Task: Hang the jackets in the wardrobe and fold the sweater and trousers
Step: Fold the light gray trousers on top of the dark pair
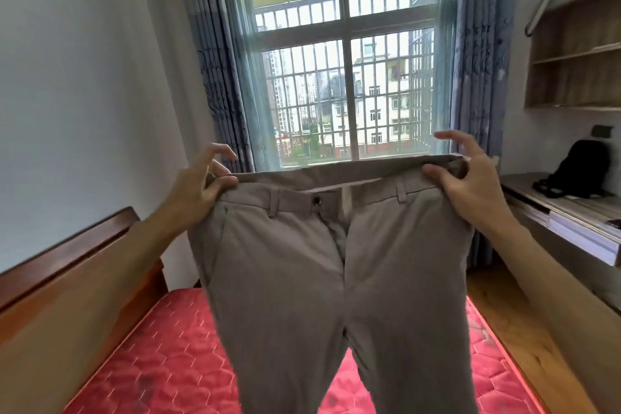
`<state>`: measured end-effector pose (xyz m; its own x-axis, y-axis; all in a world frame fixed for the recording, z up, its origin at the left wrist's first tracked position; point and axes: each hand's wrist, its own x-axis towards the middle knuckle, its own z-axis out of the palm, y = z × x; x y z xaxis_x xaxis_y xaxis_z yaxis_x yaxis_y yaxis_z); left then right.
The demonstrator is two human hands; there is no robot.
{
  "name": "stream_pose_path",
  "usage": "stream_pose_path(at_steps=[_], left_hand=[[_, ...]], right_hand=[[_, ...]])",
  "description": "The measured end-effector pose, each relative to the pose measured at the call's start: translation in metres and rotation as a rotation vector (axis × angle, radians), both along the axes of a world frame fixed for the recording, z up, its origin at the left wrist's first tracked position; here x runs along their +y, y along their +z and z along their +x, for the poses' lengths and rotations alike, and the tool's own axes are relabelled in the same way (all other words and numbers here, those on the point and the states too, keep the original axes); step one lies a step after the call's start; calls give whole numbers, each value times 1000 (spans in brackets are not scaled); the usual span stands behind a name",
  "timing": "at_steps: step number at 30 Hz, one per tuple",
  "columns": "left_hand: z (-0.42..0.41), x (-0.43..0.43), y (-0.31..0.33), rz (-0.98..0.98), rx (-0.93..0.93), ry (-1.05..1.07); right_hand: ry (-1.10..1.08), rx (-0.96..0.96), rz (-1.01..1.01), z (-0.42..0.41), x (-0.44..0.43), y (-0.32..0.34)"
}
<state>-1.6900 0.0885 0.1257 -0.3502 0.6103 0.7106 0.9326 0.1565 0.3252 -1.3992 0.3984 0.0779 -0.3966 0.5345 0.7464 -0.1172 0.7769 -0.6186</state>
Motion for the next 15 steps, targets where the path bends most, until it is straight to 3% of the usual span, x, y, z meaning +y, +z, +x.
stream_pose_path(at_steps=[3, 8, 11, 15], left_hand=[[4, 0, -7, -63, -17, -109], [-1, -15, -11, -302, 26, -124], [-5, -19, -14, -267, 107, -176], [-3, -17, -16, -132, 82, -249]], right_hand=[[37, -17, 148, 3, -4, -6], [76, -359, 169, 19, 6, 7], [22, -509, 176, 25, 9, 14], [118, -396, 65, 35, 16, 13]])
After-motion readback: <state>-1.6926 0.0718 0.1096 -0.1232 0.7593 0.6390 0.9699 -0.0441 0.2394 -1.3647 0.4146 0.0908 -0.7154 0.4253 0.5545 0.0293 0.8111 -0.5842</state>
